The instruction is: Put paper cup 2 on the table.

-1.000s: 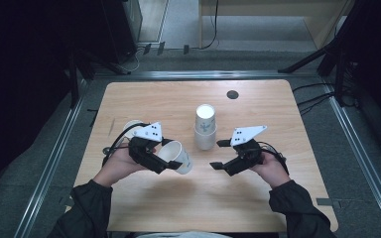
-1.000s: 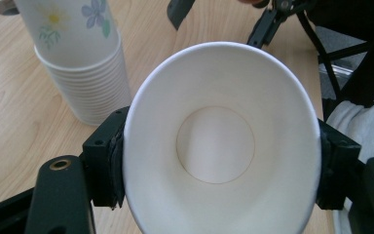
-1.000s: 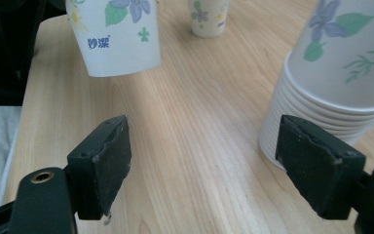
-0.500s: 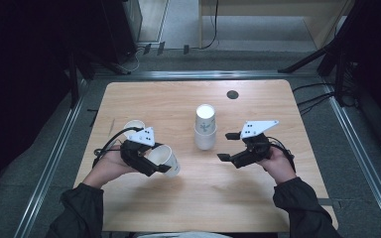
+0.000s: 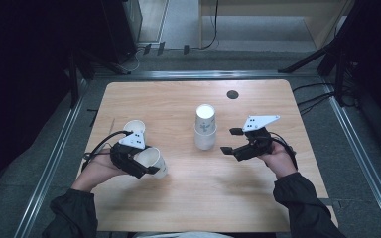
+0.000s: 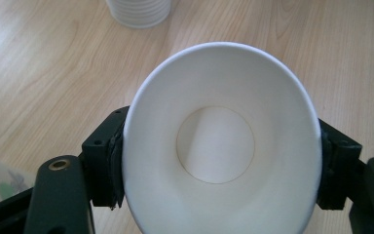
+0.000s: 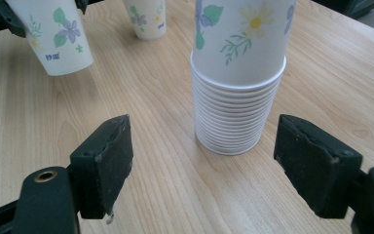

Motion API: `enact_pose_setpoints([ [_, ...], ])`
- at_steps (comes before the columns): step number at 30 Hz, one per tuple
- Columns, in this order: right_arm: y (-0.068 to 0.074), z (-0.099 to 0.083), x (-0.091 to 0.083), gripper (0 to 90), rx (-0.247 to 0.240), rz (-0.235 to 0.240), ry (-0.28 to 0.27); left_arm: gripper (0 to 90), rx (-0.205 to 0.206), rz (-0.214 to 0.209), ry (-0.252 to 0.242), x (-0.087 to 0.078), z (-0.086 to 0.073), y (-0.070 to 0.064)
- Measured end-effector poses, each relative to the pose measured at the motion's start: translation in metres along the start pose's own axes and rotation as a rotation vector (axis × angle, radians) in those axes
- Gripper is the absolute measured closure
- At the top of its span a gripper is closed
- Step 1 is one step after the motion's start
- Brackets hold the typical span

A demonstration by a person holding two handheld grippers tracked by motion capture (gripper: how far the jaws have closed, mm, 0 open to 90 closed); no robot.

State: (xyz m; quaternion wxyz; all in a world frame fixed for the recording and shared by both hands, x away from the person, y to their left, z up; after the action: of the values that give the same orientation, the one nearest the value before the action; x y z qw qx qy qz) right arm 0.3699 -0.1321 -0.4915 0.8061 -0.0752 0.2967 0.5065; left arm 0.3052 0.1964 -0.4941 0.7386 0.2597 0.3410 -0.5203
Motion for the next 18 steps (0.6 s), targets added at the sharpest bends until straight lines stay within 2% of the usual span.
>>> enact_pose_setpoints([
  [6, -0.003, 0.003, 0.006, 22.4, 0.0, 0.011, 0.01, 24.9, -0.021, 0.025, 0.038, -0.003, -0.015, 0.0],
  [11, -0.005, 0.006, 0.009, 22.5, 0.001, 0.017, 0.008, 24.7, -0.04, 0.04, 0.051, -0.005, -0.023, 0.001],
  [18, -0.007, 0.009, 0.014, 22.6, 0.0, 0.028, 0.01, 24.5, -0.085, 0.086, 0.067, -0.013, -0.041, 0.006],
])
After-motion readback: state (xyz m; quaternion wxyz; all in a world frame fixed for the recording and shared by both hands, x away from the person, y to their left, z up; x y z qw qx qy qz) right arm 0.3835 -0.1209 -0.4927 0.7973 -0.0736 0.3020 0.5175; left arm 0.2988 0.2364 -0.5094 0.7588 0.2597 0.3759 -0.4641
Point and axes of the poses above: each handheld gripper's, and its own axes: x roughly forward along the jaws, z roughly out of its top, y roughly to its left, the point moved 5 cm from there along x, roughly forward along the jaws, and after that the axes turned 7 degrees about x, right-handed, at the moved point
